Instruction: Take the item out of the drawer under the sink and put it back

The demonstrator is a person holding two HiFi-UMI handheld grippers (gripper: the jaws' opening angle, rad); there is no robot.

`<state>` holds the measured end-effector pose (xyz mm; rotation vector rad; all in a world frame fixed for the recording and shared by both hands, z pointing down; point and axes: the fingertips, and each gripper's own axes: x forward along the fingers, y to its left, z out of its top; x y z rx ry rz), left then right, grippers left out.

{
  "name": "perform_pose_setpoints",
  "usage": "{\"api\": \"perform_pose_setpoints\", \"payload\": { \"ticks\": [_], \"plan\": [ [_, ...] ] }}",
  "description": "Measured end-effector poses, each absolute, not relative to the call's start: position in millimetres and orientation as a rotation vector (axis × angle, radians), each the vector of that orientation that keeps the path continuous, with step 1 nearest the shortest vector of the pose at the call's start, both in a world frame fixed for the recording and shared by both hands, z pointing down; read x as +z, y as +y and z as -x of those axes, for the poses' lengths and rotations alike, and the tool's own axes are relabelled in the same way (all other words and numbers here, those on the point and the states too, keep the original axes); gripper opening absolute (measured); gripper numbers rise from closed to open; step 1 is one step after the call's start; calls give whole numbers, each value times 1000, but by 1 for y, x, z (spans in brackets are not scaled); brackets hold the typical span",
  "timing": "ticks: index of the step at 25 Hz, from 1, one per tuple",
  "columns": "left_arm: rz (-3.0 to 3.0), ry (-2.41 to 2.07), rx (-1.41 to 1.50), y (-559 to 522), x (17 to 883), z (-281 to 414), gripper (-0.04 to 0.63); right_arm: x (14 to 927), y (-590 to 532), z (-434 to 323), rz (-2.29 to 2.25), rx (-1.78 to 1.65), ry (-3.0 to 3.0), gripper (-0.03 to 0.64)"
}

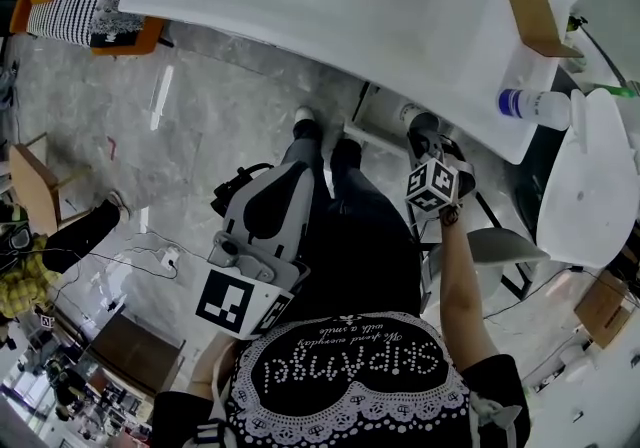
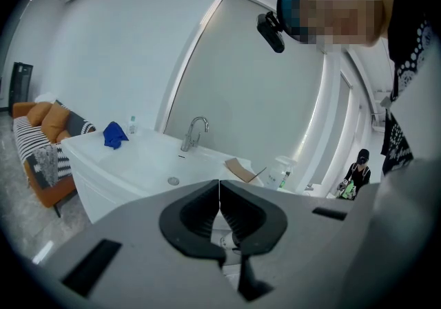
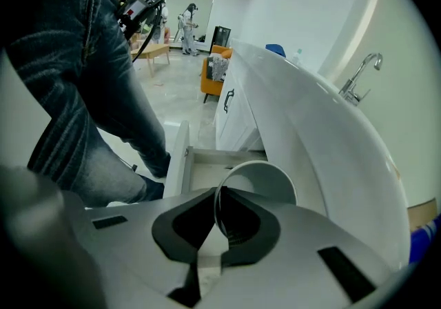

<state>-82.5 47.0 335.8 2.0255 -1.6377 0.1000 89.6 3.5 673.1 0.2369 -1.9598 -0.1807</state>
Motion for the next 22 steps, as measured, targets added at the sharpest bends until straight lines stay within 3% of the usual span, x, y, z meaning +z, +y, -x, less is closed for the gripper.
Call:
{"api": "perform_pose_setpoints", "payload": {
  "ticks": [22],
  "plan": [
    [-2025, -1577, 130, 59, 345, 77, 5, 742, -18, -91, -224, -65, -1876, 25]
  ]
}}
